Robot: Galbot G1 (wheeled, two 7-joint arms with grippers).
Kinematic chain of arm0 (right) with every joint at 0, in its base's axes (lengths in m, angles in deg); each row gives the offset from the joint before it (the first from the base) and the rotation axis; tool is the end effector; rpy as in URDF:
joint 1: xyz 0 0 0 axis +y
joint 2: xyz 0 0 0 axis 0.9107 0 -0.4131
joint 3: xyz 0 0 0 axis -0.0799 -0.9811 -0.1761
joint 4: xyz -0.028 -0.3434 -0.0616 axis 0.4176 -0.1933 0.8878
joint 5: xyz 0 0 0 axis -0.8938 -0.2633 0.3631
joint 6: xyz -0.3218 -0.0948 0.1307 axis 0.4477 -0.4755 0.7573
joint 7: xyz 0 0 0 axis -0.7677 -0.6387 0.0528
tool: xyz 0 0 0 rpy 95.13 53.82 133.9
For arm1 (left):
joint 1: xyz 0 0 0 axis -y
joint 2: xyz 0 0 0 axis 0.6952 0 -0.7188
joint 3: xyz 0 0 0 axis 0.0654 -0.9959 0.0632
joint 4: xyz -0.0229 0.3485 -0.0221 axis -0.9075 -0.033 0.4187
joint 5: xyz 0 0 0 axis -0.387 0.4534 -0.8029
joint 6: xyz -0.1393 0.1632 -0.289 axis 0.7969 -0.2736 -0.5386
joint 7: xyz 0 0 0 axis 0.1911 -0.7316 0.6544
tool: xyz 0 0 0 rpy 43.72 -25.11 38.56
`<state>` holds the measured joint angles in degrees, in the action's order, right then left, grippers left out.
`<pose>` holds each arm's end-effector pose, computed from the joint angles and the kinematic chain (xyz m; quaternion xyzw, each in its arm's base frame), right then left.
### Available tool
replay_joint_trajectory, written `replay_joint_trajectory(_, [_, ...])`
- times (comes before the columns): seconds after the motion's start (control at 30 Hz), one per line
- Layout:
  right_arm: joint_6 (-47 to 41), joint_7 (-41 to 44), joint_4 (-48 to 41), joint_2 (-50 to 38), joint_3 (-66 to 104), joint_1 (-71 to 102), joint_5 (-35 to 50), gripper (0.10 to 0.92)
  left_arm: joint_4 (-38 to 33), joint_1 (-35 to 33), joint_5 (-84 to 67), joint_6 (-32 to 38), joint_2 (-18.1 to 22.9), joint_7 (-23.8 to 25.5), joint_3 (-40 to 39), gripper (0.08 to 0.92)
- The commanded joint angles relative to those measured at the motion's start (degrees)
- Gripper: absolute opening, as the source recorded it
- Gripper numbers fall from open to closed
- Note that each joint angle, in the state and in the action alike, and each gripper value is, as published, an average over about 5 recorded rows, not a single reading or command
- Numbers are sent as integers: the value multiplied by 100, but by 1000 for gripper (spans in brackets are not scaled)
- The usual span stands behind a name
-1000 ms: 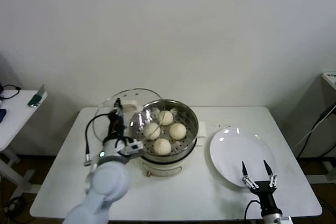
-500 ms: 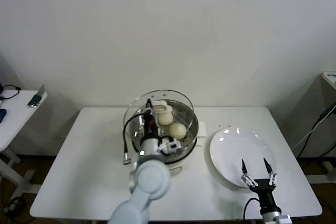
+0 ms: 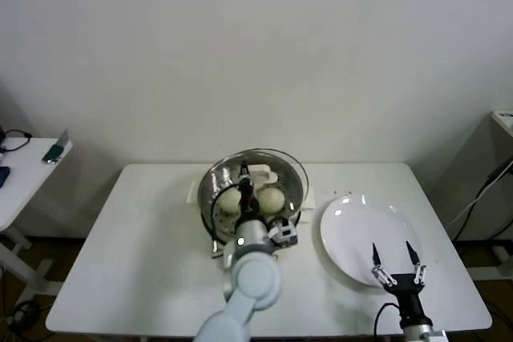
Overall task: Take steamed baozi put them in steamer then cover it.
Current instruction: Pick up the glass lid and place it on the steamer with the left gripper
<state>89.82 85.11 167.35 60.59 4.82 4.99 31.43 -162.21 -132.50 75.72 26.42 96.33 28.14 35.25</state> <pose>0.1614 -0.1283 -0.4443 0.0055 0.9983 -0.0506 0.0292 0.2981 -0.1977 -0.2508 0.0423 -0.7453 -0.6625 0.0620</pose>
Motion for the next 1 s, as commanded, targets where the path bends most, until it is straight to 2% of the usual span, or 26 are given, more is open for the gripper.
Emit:
replay_joint_trajectory(0.03, [44,-13,11,7,29,10,-17,823,246,-22,80,50,-61,-208,-51,146])
replay_joint_trajectory(0.4, [75,-27,31,77,40,14,-42,823,335,-16,17,99,-223,-325,-13,146])
replay_joint_trajectory(1.0, [167,-31,39,177,35,57,-124,823,511,18,-295,146,-333,-823,87,146])
